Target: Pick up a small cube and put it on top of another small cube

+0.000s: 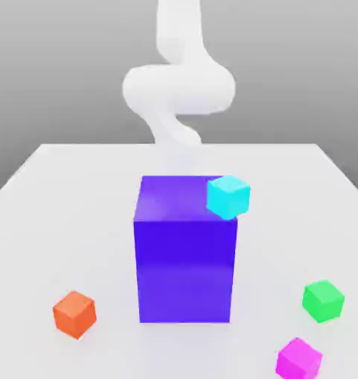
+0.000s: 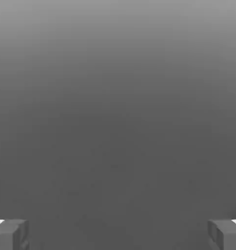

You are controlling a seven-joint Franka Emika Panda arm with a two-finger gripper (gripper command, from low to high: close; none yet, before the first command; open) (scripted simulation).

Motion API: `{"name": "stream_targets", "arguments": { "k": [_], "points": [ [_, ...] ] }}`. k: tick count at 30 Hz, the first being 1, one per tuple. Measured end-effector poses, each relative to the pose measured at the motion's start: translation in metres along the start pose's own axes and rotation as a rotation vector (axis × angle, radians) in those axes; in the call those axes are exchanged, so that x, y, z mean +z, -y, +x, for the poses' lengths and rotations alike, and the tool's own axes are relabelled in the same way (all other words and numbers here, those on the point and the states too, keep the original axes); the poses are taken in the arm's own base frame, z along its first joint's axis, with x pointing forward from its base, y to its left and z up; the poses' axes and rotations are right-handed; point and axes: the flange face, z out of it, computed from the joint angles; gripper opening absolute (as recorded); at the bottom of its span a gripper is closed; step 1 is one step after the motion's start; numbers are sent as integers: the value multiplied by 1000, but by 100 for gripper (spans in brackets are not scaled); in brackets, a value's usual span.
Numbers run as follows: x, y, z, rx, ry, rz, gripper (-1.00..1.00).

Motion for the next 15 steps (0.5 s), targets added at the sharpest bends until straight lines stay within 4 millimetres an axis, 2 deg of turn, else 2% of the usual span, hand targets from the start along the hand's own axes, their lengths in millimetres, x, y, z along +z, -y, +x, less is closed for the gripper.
{"name": "stream_targets", "arguments": {
  "k": [7,11,15],
  "points": [
    [128,21,-35,-151,157,-97,0],
    [197,24,-69,-238,249,-145,0],
    [261,21,-110,-326,342,-190,0]
  ]
}}
